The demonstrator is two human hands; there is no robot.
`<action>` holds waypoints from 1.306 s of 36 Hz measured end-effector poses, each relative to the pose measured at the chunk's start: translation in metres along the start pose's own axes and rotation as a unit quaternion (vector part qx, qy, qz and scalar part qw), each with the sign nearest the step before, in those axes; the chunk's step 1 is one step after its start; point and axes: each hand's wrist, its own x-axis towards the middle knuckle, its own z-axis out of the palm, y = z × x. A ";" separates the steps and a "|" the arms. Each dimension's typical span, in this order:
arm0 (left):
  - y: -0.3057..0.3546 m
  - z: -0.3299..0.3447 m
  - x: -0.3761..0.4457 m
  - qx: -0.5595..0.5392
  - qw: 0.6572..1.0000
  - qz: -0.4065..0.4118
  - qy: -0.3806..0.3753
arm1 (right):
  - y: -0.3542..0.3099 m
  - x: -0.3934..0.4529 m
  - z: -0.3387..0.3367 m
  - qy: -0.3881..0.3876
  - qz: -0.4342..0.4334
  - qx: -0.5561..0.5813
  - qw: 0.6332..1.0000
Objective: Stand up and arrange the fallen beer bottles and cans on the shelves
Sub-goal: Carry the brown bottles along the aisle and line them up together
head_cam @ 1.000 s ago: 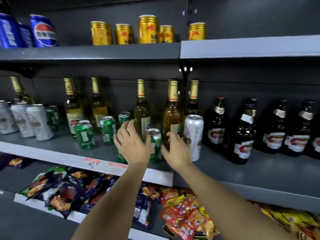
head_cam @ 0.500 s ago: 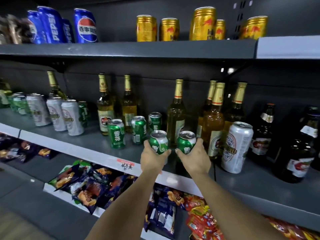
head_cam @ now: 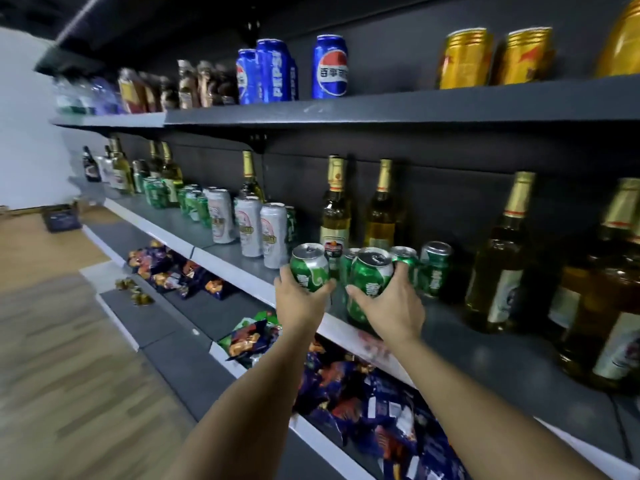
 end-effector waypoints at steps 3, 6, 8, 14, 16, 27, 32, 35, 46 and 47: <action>-0.017 -0.027 0.035 0.014 1.000 -0.001 0.013 | -0.036 0.006 0.038 -0.011 -0.005 0.011 1.000; -0.034 -0.050 0.072 0.017 1.000 0.003 0.014 | -0.068 0.014 0.080 -0.016 -0.001 0.023 1.000; -0.044 -0.062 0.096 0.024 1.000 -0.005 0.008 | -0.086 0.020 0.104 -0.024 0.008 0.022 0.999; -0.072 -0.070 0.160 0.055 0.998 -0.010 -0.004 | -0.108 0.041 0.152 -0.040 0.050 0.025 0.998; -0.079 -0.063 0.177 0.059 0.998 -0.010 -0.010 | -0.107 0.050 0.162 -0.037 0.065 0.016 0.997; -0.096 -0.047 0.241 0.020 1.000 -0.013 -0.004 | -0.116 0.091 0.196 -0.019 -0.058 -0.089 0.994; -0.109 -0.073 0.277 0.042 0.999 -0.023 0.017 | -0.166 0.089 0.233 -0.054 -0.114 -0.035 0.991; -0.123 -0.100 0.300 0.043 0.998 -0.036 0.034 | -0.200 0.087 0.260 -0.064 -0.127 -0.023 0.990; -0.210 -0.238 0.427 0.045 0.995 -0.034 0.085 | -0.325 0.096 0.405 -0.038 -0.090 0.022 0.995; -0.220 -0.249 0.441 0.049 0.995 -0.034 0.082 | -0.337 0.097 0.420 -0.034 -0.086 0.023 0.995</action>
